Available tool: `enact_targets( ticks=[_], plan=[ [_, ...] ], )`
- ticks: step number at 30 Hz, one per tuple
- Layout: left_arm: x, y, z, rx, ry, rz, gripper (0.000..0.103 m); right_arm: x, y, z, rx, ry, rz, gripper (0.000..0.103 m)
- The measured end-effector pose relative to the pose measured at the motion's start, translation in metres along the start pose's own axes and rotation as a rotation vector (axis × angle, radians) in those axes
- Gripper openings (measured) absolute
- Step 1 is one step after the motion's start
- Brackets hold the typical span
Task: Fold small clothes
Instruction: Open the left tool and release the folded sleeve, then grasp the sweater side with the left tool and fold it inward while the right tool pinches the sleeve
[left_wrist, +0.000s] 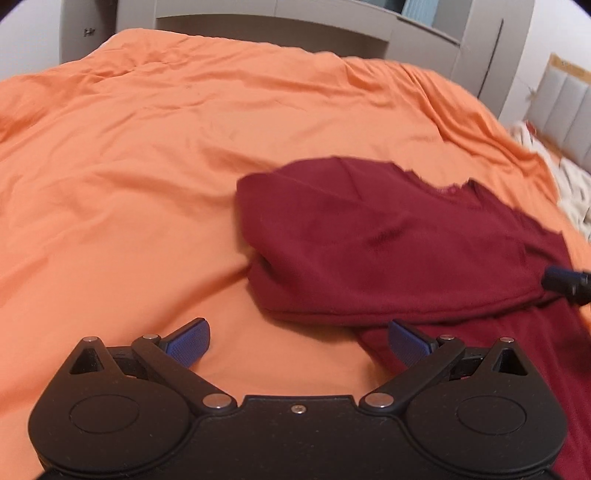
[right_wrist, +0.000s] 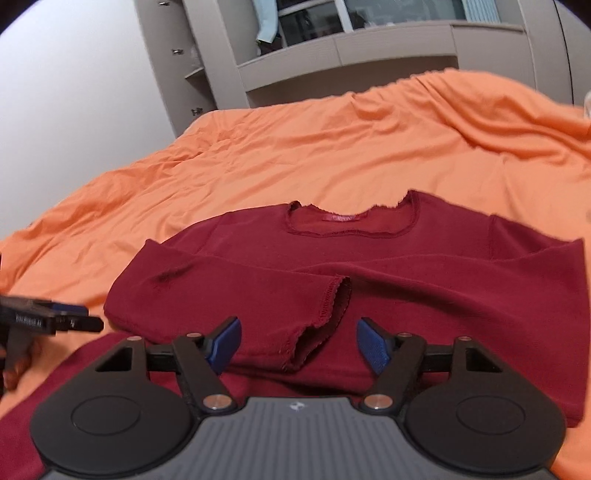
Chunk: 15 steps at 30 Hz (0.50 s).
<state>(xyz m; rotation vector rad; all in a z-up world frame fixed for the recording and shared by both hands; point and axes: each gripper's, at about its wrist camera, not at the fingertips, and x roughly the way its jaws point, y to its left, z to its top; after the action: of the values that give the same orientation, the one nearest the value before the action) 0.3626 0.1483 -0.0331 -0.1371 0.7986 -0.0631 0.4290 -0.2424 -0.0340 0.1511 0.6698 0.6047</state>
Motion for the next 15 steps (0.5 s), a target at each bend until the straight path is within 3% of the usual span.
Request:
enact_targets(
  ticks=[2,9,15],
  plan=[
    [0.002,0.003,0.001,-0.01,-0.002,0.002,0.102,0.005,-0.005,-0.001,0.034,0.006,0.003,0.059],
    [0.004,0.007,0.015,-0.068,-0.104,-0.02,0.102,0.006,-0.009,-0.004,0.051,-0.008,0.024,0.047],
    [0.02,0.009,0.028,-0.103,-0.101,-0.053,0.093,0.007,-0.011,-0.008,0.063,-0.017,0.034,0.032]
  ],
)
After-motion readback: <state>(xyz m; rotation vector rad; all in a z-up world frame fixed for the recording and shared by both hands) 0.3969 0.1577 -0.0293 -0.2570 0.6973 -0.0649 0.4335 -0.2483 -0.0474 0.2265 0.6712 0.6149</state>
